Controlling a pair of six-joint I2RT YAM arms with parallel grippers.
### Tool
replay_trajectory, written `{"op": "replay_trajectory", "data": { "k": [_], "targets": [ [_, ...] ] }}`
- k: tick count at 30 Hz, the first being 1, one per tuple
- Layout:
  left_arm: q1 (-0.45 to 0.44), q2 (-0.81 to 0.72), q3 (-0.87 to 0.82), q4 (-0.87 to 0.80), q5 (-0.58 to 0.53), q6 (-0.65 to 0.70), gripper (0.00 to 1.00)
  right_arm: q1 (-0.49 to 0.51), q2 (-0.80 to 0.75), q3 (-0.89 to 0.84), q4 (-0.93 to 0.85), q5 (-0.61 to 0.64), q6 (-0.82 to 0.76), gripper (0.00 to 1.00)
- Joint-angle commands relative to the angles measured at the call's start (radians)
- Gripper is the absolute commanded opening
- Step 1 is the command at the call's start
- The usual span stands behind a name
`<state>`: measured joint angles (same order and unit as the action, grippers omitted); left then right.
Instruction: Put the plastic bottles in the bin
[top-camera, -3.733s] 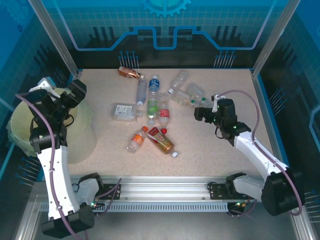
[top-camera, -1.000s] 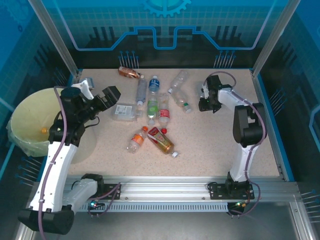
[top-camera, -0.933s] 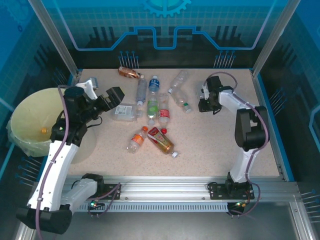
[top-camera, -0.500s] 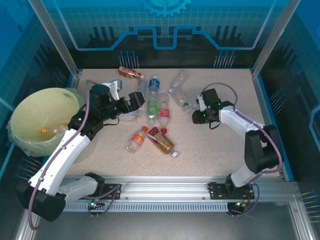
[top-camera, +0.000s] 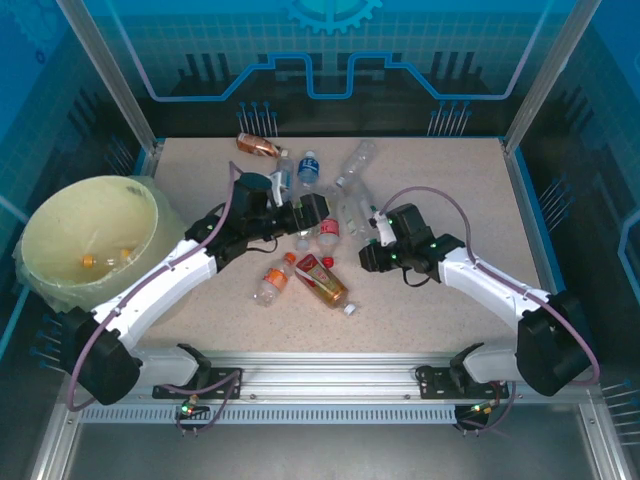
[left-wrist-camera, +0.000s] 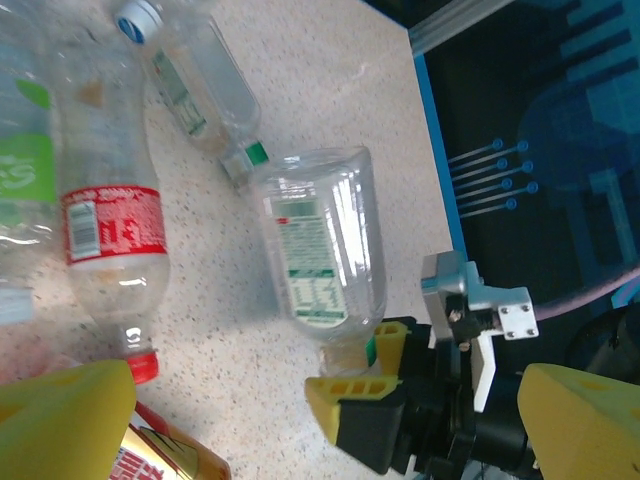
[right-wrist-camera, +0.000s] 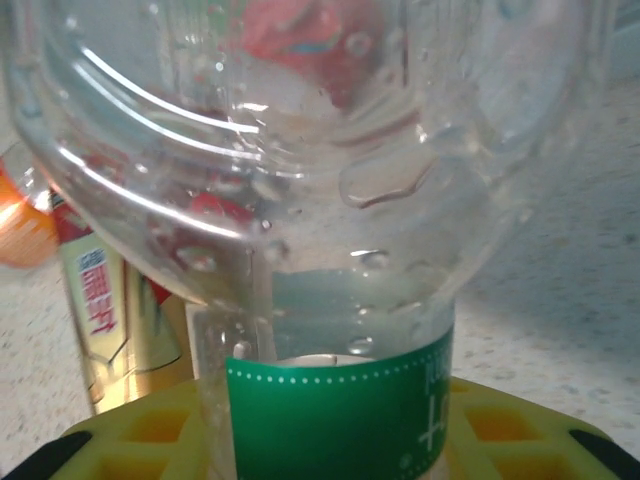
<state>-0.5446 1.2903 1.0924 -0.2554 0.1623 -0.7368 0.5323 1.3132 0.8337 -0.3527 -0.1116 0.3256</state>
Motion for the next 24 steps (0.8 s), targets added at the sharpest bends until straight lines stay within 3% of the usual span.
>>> {"op": "replay_trajectory", "data": {
  "k": [1,10,16,19,24],
  "targets": [
    [-0.021,0.020,-0.008,0.054,-0.039,-0.042,0.99,0.040,-0.047,-0.027,0.099,-0.108,-0.007,0.21],
    [-0.038,0.108,0.065,0.044,-0.006,-0.014,0.99,0.101,-0.037,0.011,0.138,-0.252,-0.076,0.21],
    [-0.055,0.127,0.085,-0.043,-0.158,-0.036,0.99,0.116,-0.031,0.031,0.168,-0.302,-0.051,0.21],
    [-0.057,0.117,0.052,-0.021,-0.171,-0.065,0.98,0.121,-0.037,0.032,0.193,-0.313,-0.026,0.21],
    [-0.058,0.096,0.012,0.069,-0.090,-0.071,0.78,0.133,-0.030,0.039,0.207,-0.295,-0.012,0.22]
  ]
}}
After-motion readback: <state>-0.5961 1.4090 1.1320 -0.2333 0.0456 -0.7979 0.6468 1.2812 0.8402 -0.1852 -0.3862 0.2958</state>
